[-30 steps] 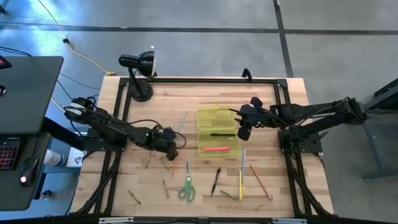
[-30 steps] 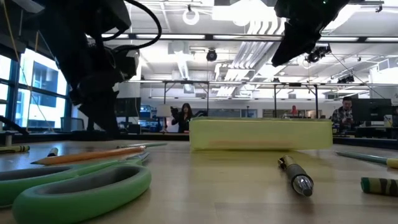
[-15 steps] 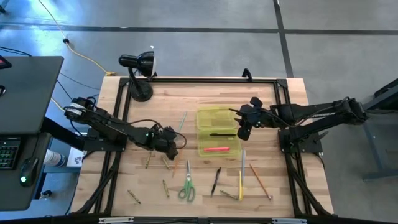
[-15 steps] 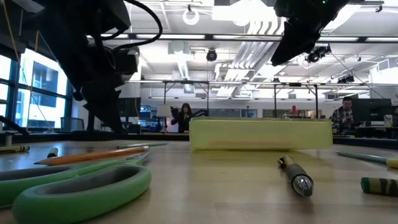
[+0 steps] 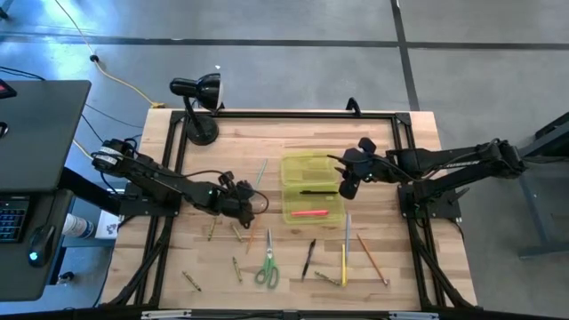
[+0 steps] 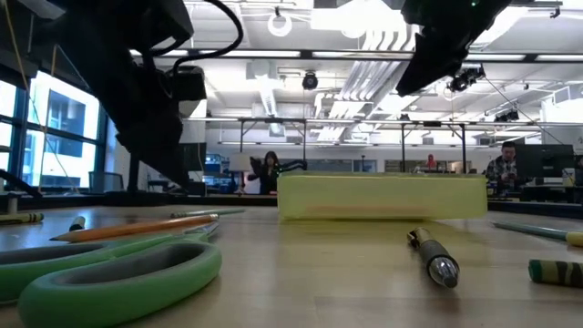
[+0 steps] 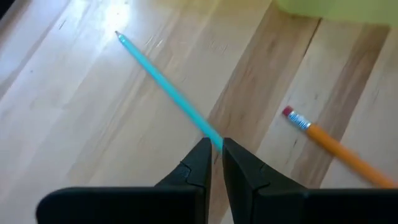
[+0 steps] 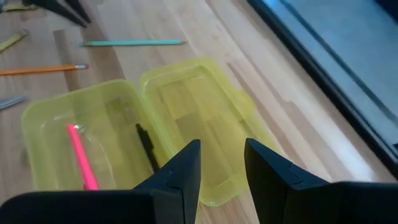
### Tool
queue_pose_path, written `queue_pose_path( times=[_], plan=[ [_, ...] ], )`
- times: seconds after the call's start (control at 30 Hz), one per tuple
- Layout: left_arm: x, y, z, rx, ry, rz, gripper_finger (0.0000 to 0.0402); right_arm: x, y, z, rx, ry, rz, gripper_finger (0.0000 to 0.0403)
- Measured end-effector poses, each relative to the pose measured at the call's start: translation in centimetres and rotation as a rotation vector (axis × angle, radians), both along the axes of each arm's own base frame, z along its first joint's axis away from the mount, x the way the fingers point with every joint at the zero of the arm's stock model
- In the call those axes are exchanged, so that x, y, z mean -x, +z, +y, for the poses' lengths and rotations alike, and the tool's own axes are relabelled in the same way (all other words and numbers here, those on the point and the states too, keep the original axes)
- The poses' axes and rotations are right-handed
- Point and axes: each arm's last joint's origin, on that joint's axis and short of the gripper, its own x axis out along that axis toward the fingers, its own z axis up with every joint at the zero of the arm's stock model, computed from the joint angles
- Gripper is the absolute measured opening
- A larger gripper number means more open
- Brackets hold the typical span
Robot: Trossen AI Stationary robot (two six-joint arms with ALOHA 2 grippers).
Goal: Pick & place school supplies into a supply box
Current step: Put the blue pencil into the yellow supply box
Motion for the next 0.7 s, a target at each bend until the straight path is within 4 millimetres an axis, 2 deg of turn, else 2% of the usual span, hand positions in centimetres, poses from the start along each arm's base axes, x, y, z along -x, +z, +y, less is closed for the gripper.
queue_pose_path(
  times=[0.3, 0.47, 0.6, 0.7],
  plan=[
    [-0.24, -0.08, -0.05, 0.177, 0.040, -0.031, 0.0080, 0.14, 0.18, -0.41, 0.115, -0.113, -0.006, 0.0103],
    [-0.24, -0.04, 0.03, 0.153, 0.067, -0.048, 0.0136, 0.16, 0.21, -0.46, 0.130, -0.125, -0.007, 0.0103],
    [-0.24, 0.00, 0.12, 0.172, 0.147, -0.094, 0.0192, 0.16, 0.18, -0.43, 0.121, -0.116, -0.004, 0.0103],
    [-0.24, 0.01, 0.14, 0.214, 0.235, -0.145, 0.0217, 0.15, 0.19, -0.43, 0.132, -0.107, 0.003, 0.0103]
  ],
)
